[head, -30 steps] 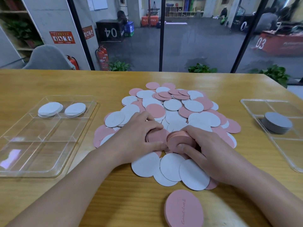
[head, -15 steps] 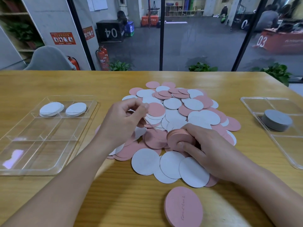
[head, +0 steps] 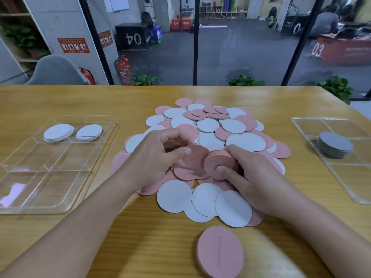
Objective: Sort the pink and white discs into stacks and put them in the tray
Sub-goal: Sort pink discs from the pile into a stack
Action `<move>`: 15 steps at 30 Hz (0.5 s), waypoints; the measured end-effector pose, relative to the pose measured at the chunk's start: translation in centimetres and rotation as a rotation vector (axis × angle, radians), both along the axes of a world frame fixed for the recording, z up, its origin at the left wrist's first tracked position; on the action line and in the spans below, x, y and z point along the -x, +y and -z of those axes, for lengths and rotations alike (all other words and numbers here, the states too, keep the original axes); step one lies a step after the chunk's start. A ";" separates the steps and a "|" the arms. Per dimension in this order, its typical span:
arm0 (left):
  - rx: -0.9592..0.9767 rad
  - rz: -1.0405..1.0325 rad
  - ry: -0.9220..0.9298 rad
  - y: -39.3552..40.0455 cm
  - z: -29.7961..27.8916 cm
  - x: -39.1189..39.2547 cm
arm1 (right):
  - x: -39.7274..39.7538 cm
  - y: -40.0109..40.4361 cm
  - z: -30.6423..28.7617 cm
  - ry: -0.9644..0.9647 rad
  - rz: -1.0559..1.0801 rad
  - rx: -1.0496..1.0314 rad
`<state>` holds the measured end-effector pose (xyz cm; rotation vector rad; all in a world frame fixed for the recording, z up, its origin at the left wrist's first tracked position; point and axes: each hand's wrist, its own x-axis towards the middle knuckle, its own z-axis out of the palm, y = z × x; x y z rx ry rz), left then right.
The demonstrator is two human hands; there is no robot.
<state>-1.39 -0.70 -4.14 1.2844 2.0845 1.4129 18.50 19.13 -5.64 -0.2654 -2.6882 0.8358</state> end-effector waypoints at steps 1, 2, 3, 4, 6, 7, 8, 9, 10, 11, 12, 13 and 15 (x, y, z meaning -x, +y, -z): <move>-0.014 0.022 -0.005 0.1 0.0 -0.3 | 0.0 0.0 -0.1 0.001 0.008 -0.003; -0.023 0.037 -0.010 0.3 0.1 -0.5 | 0.0 -0.1 -0.1 0.002 0.012 -0.003; -0.027 0.046 -0.025 0.4 0.1 -0.8 | 0.0 -0.1 -0.1 0.001 0.015 -0.001; -0.030 0.056 -0.042 0.5 0.2 -1.0 | 0.0 -0.1 -0.1 -0.001 0.017 0.003; -0.034 0.085 -0.067 0.6 0.3 -1.1 | 0.1 0.0 -0.1 -0.007 0.026 0.005; -0.035 0.102 -0.075 0.6 0.3 -1.1 | 0.1 0.0 -0.1 -0.008 0.031 0.003; -0.035 0.116 -0.084 0.6 0.3 -1.1 | 0.1 0.0 -0.1 -0.006 0.033 0.002; -0.033 0.128 -0.096 0.6 0.3 -1.1 | 0.1 0.0 -0.1 -0.006 0.036 0.002; -0.029 0.136 -0.104 0.6 0.3 -1.2 | 0.1 0.0 -0.1 -0.006 0.037 0.006; -0.023 0.144 -0.109 0.6 0.3 -1.2 | 0.1 -0.1 0.0 -0.008 0.036 0.016; -0.015 0.150 -0.112 0.6 0.3 -1.2 | 0.1 -0.1 0.0 -0.009 0.037 0.026; -0.004 0.160 -0.119 0.6 0.4 -1.3 | 0.0 -0.1 0.1 -0.009 0.038 0.034; 0.011 0.184 -0.165 0.7 0.6 -1.3 | 0.0 -0.2 0.1 -0.008 0.033 0.033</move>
